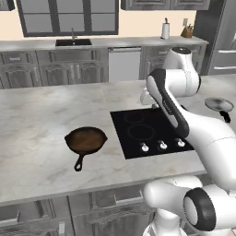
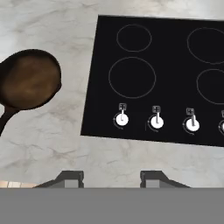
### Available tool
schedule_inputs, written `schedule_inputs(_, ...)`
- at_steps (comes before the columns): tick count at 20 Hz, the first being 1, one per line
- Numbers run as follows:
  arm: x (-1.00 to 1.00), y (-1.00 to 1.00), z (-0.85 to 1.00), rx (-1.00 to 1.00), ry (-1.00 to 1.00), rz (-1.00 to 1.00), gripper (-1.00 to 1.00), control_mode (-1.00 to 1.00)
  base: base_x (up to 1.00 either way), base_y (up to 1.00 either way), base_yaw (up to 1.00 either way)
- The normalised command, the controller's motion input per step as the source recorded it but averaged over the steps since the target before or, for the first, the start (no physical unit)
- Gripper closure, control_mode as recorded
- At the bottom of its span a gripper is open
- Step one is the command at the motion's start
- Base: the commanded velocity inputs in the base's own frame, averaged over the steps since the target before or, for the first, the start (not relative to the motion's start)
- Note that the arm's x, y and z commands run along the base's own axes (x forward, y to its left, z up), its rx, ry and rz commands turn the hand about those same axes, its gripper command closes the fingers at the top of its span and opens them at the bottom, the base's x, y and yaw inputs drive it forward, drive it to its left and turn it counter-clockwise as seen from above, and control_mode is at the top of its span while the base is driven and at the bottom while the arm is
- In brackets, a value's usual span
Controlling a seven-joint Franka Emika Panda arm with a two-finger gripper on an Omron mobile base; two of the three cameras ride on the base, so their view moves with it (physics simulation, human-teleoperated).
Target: Place both pans onto different burners. Then place the bell pepper and the shrimp on different pans.
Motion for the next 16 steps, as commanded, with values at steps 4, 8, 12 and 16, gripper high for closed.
schedule_inputs(4,-0.04,0.04,-0.01,0.00,0.00,0.00,-1.00,-1.00,0.00,0.00,0.00)
schedule_inputs(8,-0.17,0.26,-0.12,0.00,0.00,0.00,-1.00,-1.00,0.00,0.00,0.00)
schedule_inputs(12,-0.26,0.41,-0.19,0.00,0.00,0.00,-1.00,-1.00,0.00,0.00,0.00)
schedule_inputs(16,-0.21,0.40,-0.20,0.00,0.00,0.00,-1.00,-1.00,0.00,0.00,0.00)
